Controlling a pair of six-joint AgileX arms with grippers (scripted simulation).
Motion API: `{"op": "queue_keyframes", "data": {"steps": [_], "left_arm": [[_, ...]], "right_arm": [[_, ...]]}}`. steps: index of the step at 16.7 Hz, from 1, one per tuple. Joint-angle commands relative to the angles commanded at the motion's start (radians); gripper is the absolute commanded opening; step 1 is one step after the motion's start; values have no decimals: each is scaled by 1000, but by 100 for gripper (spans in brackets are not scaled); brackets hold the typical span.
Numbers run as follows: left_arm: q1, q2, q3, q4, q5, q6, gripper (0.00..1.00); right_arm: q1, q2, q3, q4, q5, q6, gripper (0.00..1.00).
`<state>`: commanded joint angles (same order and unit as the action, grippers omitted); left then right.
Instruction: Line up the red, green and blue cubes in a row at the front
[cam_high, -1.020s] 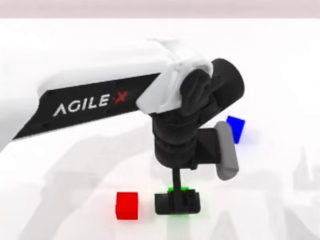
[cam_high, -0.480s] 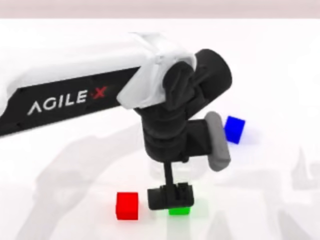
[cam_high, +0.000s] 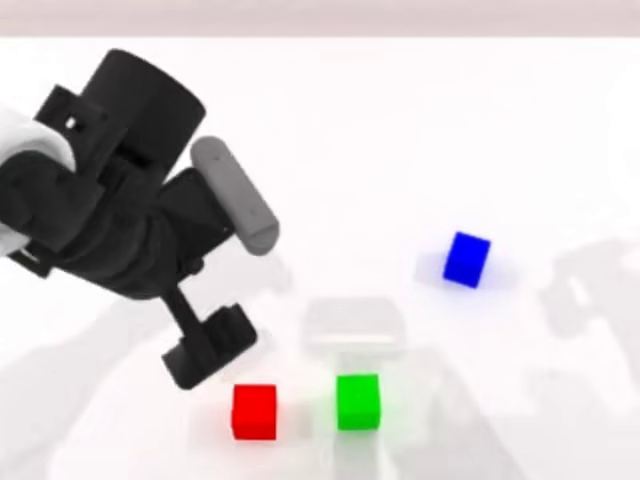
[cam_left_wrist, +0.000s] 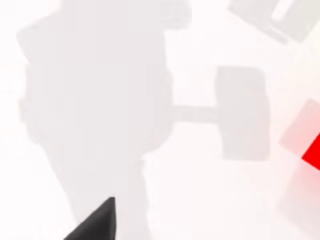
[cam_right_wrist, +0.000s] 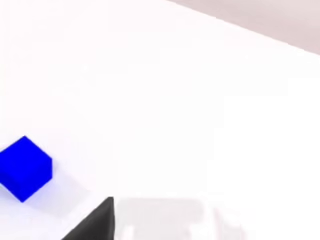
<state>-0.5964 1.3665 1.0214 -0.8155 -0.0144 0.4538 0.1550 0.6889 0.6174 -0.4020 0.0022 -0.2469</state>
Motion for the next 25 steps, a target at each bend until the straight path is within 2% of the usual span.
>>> {"op": "queue_keyframes", "data": {"steps": [8, 13, 18, 25], "left_arm": [[365, -783, -635, 415, -2, -252, 100], [531, -1177, -910, 655, 7, -379, 100], [611, -1358, -1017, 804, 14, -449, 100], [616, -1367, -1021, 815, 14, -454, 100]], "right_arm": [[165, 899, 682, -484, -1, -283, 100], [245, 1296, 1027, -704, -2, -420, 100], [288, 1496, 1215, -811, 1, -493, 100], [285, 1506, 1221, -812, 1, -497, 100]]}}
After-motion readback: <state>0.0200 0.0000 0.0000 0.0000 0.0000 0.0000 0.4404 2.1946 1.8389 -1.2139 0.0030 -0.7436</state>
